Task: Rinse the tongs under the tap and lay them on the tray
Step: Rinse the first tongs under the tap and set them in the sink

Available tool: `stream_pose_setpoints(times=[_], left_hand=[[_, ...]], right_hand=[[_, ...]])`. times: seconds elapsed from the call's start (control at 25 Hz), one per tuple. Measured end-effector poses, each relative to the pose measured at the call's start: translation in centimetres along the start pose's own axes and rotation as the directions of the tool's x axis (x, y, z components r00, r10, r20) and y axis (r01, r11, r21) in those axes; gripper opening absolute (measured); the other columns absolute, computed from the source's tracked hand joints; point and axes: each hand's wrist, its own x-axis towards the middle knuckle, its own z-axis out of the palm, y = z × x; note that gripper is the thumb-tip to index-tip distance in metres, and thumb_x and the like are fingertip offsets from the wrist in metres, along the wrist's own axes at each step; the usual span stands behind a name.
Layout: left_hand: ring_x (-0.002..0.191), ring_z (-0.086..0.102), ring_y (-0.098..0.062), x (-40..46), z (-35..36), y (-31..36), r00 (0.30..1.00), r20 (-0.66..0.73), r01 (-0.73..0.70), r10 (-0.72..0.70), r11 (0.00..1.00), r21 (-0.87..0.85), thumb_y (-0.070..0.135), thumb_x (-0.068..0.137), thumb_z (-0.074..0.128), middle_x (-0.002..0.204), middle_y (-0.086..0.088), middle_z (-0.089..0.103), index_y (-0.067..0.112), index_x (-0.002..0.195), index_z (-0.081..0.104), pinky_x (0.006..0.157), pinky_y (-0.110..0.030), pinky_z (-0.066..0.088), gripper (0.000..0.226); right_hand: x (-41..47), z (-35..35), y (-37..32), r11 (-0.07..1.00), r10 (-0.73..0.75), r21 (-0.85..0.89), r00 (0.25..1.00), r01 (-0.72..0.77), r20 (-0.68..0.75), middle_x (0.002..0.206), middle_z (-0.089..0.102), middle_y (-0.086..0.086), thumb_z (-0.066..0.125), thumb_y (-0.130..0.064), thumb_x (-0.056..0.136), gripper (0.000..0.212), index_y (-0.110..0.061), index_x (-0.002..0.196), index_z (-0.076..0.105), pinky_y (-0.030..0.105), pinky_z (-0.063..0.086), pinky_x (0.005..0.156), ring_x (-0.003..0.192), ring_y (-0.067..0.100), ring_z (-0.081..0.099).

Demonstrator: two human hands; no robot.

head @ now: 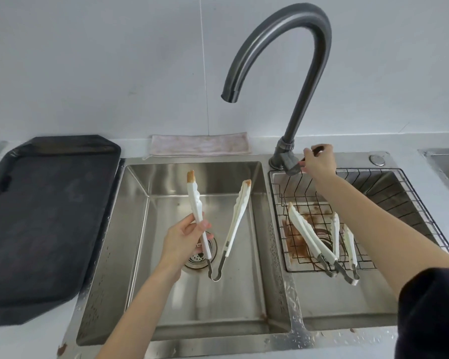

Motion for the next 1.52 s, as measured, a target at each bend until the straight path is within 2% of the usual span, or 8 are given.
stream_pose_setpoints(times=[0.12, 0.52, 0.68, 0.76, 0.88, 0.96, 1.12, 1.52], left_hand=[[0.081, 0.065, -0.024, -0.1, 0.3, -0.3, 1.0, -0.017, 0.007, -0.007, 1.0, -0.004, 0.017, 0.09, 0.056, 0.092, -0.007, 0.067, 0.034, 0.08, 0.059, 0.069, -0.032, 0.057, 0.021], [0.076, 0.065, -0.018, -1.0, 1.0, 0.0, 0.998, -0.048, 0.035, -0.038, 0.998, -0.046, 0.013, 0.09, 0.055, 0.094, -0.007, 0.066, 0.032, 0.086, 0.06, 0.051, -0.017, 0.057, 0.019], [0.077, 0.064, -0.02, -1.4, 1.3, 0.1, 0.999, -0.038, 0.021, -0.022, 0.999, -0.03, 0.012, 0.09, 0.055, 0.091, -0.008, 0.065, 0.031, 0.081, 0.06, 0.048, -0.017, 0.055, 0.022], [0.077, 0.064, -0.019, -1.5, 1.2, 0.1, 0.999, -0.035, 0.009, -0.01, 0.999, -0.034, 0.013, 0.091, 0.055, 0.088, -0.004, 0.066, 0.032, 0.083, 0.06, 0.046, -0.016, 0.053, 0.021], [0.077, 0.066, -0.016, -1.7, 1.0, -0.3, 0.999, -0.044, 0.004, -0.005, 0.999, -0.033, 0.015, 0.091, 0.054, 0.087, 0.0, 0.068, 0.033, 0.084, 0.06, 0.048, -0.016, 0.053, 0.021], [0.077, 0.067, -0.017, -1.7, 0.9, -0.4, 0.999, -0.053, 0.008, -0.01, 0.999, -0.032, 0.015, 0.091, 0.054, 0.087, 0.0, 0.068, 0.033, 0.083, 0.06, 0.052, -0.019, 0.056, 0.021], [0.072, 0.066, -0.017, -1.4, -0.3, 0.1, 0.997, -0.079, -0.019, 0.017, 1.0, -0.023, 0.014, 0.09, 0.056, 0.082, -0.001, 0.068, 0.031, 0.08, 0.06, 0.052, -0.02, 0.057, 0.019], [0.064, 0.068, -0.012, 2.2, -2.9, 0.4, 0.987, -0.157, -0.032, 0.039, 0.998, 0.047, 0.017, 0.086, 0.061, 0.062, 0.011, 0.07, 0.03, 0.092, 0.063, 0.061, -0.029, 0.059, 0.014]], right_hand=[[0.2, 0.2, 0.6, 0.993, -0.059, -0.102, 0.998, 0.057, -0.017, 0.125, 0.056, 0.021, 0.04, -0.019, 0.097, 0.035, -0.003, 0.129, 0.038, 0.02, 0.037, 0.052, 0.092, 0.025, 0.052], [-0.2, 0.0, 1.6, 0.995, -0.012, 0.101, 1.0, 0.01, 0.024, 0.075, 0.04, -0.002, 0.038, -0.013, 0.096, 0.009, -0.014, 0.103, 0.033, 0.02, 0.032, 0.051, 0.067, 0.012, 0.041], [-1.3, 0.0, 1.4, 0.992, -0.008, 0.125, 1.0, 0.007, 0.002, 0.119, 0.048, 0.014, 0.041, -0.007, 0.094, 0.021, -0.011, 0.114, 0.035, 0.025, 0.044, 0.065, 0.082, 0.017, 0.047], [-2.9, 0.5, 1.9, 0.987, 0.035, 0.159, 0.999, -0.034, -0.008, 0.144, 0.028, 0.016, 0.045, -0.008, 0.094, 0.048, -0.007, 0.137, 0.027, 0.028, 0.043, 0.081, 0.091, 0.017, 0.045], [-7.0, 3.0, 4.4, 0.967, 0.084, 0.228, 0.987, -0.113, 0.134, 0.145, 0.029, 0.014, 0.045, -0.014, 0.094, 0.057, -0.009, 0.145, 0.019, 0.031, 0.044, 0.094, 0.098, 0.018, 0.053], [-9.1, 5.3, 5.6, 0.942, 0.122, 0.251, 0.926, -0.221, 0.358, 0.134, 0.048, 0.011, 0.039, -0.02, 0.098, 0.046, -0.009, 0.142, 0.03, 0.034, 0.044, 0.102, 0.114, 0.022, 0.054], [-10.2, 8.7, 5.0, 0.807, 0.197, 0.321, 0.738, -0.496, 0.645, 0.094, 0.061, 0.005, 0.032, -0.025, 0.101, 0.032, -0.007, 0.11, 0.058, 0.029, 0.049, 0.079, 0.088, 0.018, 0.06], [-8.5, 14.0, 4.1, 0.753, 0.322, 0.212, 0.629, -0.623, 0.707, 0.084, 0.062, 0.007, 0.032, -0.019, 0.1, 0.032, -0.003, 0.091, 0.059, 0.028, 0.049, 0.07, 0.075, 0.017, 0.061]])
